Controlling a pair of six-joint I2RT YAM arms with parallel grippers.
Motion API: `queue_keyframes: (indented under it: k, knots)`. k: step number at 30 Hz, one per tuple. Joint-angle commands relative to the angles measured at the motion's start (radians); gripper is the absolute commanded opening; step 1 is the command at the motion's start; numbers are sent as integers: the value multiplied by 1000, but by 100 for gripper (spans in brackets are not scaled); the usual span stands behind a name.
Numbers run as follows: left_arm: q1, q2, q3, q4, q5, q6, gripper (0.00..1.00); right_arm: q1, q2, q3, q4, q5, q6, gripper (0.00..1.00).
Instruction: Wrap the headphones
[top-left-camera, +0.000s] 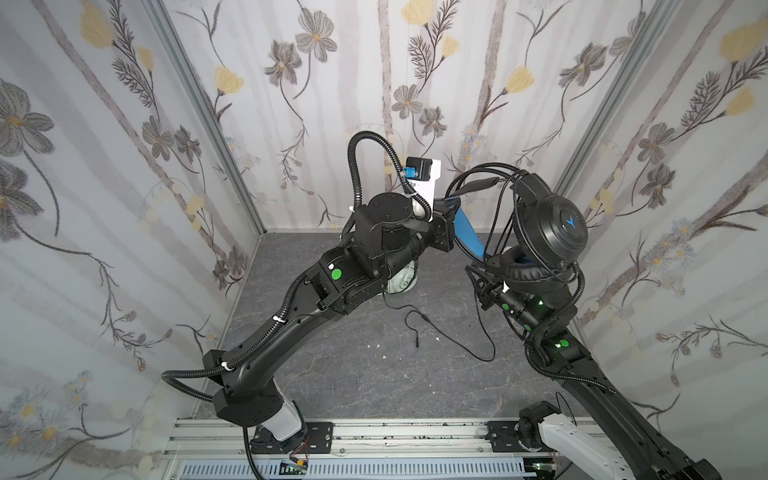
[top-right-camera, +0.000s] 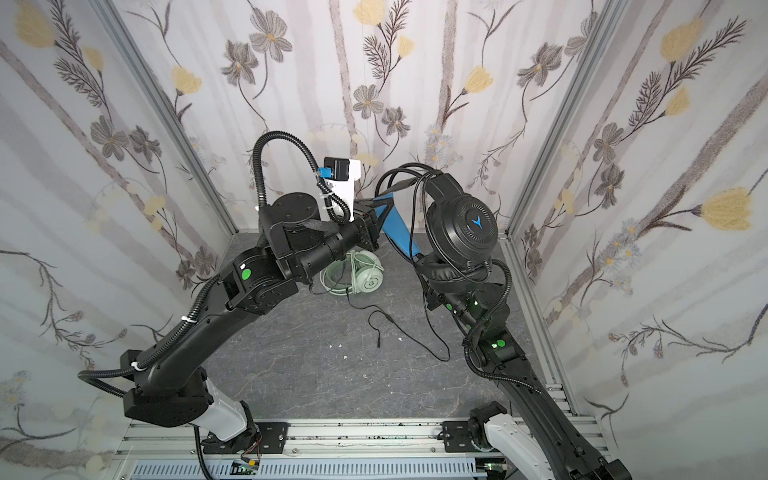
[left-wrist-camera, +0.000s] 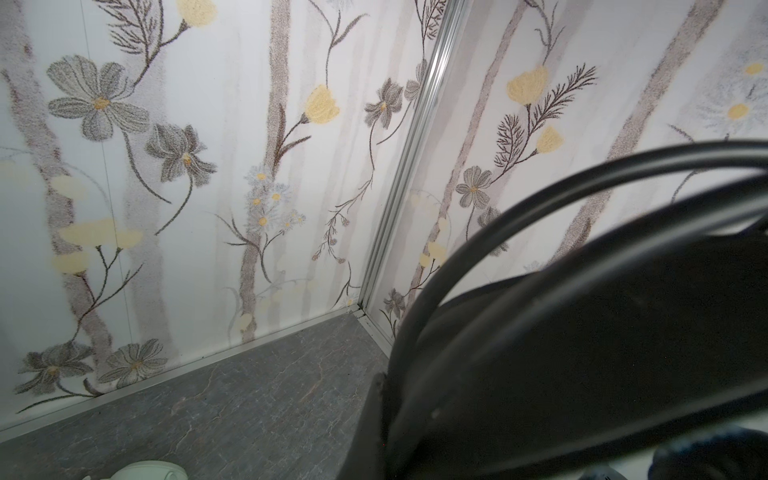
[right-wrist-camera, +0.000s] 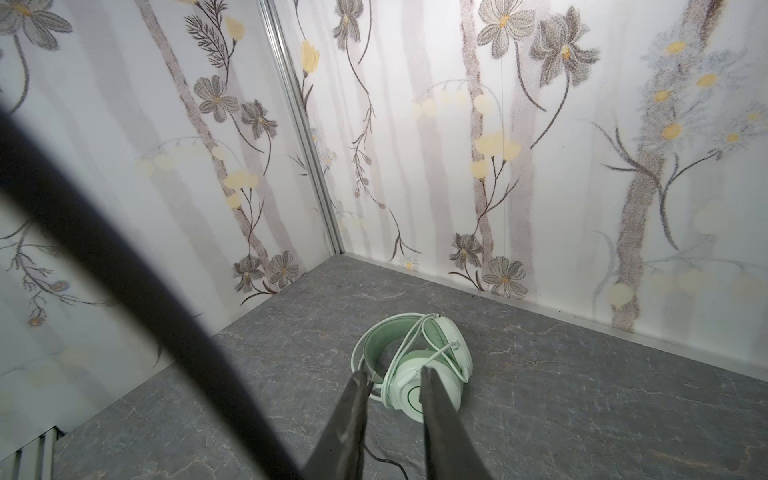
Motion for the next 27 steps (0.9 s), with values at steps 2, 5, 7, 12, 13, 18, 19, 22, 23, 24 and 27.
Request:
queue_keyframes:
  k: [2, 5, 7, 12, 13, 18, 19, 22, 23, 24, 27]
  knots:
    - [-1, 2, 14, 142, -18, -50, 0, -1, -9, -38, 33, -15, 10, 29]
    - [-1, 21, 39, 147, -13, -53, 0, -1, -20, -77, 30, -26, 11, 30]
    - [-1, 30, 52, 147, -17, -56, 0, 1, -28, -102, 23, -32, 14, 29]
    - [-1, 44, 59, 154, -71, -59, 0, 7, -61, -151, -16, -53, 16, 19]
    - [-2, 47, 59, 159, -87, -61, 0, 9, -68, -155, -27, -59, 16, 16]
    - [0, 71, 59, 185, -180, -65, 0, 11, -99, -167, -106, -72, -22, 5]
    - [0, 77, 59, 193, -199, -64, 0, 12, -104, -163, -134, -67, -33, 3]
    - [0, 99, 66, 198, -274, -46, 0, 15, -124, -163, -196, -43, -53, 1]
    - [0, 106, 66, 200, -308, -38, 0, 17, -130, -160, -216, -23, -60, 0]
    - [1, 111, 65, 204, -336, -32, 0, 19, -136, -160, -235, -10, -66, 0]
    - [5, 124, 64, 207, -423, -28, 0, 27, -151, -155, -279, 25, -85, 0]
